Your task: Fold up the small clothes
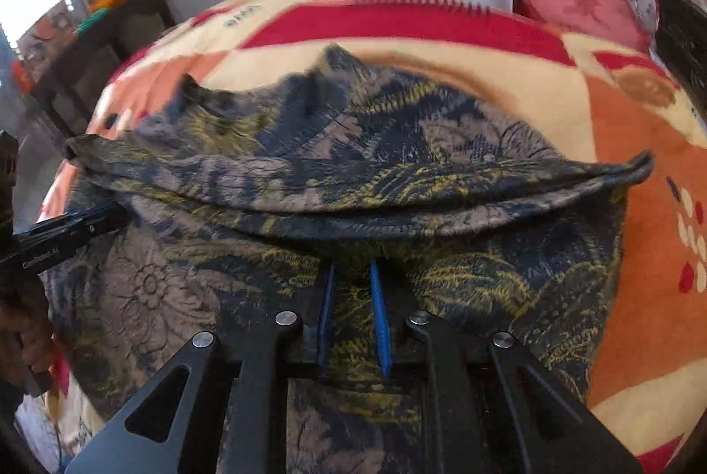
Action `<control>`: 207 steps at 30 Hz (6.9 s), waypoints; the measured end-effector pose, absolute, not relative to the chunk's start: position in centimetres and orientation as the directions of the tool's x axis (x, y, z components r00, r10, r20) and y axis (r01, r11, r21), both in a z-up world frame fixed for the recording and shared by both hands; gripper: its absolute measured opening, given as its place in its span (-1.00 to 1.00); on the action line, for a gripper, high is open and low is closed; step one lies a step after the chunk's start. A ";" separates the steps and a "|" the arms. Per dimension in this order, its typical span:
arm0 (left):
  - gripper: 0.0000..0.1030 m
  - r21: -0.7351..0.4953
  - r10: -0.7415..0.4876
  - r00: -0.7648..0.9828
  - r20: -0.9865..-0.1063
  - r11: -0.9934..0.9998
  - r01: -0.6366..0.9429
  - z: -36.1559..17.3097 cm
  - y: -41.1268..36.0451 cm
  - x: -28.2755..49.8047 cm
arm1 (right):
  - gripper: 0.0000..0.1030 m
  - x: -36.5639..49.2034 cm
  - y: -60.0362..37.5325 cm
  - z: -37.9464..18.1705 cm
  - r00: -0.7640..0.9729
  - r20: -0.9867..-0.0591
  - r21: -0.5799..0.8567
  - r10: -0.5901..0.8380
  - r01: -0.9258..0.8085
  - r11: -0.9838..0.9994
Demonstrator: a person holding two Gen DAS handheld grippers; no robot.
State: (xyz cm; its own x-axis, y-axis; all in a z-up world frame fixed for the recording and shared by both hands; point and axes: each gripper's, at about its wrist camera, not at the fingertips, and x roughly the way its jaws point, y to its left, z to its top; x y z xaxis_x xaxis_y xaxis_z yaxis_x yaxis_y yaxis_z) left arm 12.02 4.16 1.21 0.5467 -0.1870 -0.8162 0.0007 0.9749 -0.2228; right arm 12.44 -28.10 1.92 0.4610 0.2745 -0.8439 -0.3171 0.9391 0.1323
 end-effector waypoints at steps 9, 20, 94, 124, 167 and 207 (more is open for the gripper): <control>-0.32 -0.286 -0.086 0.675 -0.733 0.939 -0.191 6.8 10.7 15.4 | -0.64 16.1 -31.1 7.1 0.643 -0.684 0.259 0.345 -0.228 0.939; -0.10 -0.148 -0.124 0.698 -0.706 0.989 0.026 1.3 1.3 11.2 | -0.64 13.5 -22.1 4.1 0.422 -0.792 0.249 0.441 -0.437 0.865; 0.83 -0.292 -0.168 0.569 -0.805 0.947 -0.135 -1.3 4.9 -7.7 | -0.12 4.4 -24.7 -0.2 0.627 -0.733 0.078 0.262 -0.305 0.949; 0.53 -0.831 -0.466 0.730 -0.500 0.494 -0.254 -3.2 15.1 -7.1 | -0.12 3.9 -24.7 -0.1 0.635 -0.730 0.065 0.253 -0.305 0.950; -0.89 -0.125 -0.223 0.853 -0.472 0.975 0.186 5.1 0.3 -6.5 | -0.17 16.8 -2.8 4.9 0.099 -0.878 0.322 0.469 -0.604 0.729; -0.74 -0.145 -0.530 0.556 -0.640 0.794 0.591 3.1 -23.9 -5.8 | -0.54 17.8 -38.3 3.9 0.273 -0.878 0.313 0.393 -0.293 0.903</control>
State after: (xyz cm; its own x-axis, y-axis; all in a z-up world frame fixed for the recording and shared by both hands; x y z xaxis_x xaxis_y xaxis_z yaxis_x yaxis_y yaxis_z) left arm -5.84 -23.87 3.07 0.5555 -0.5305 -0.6403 0.5908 0.7937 -0.1449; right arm 17.85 -38.29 3.87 0.2730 0.3930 -0.8781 -0.2925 0.9035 0.3134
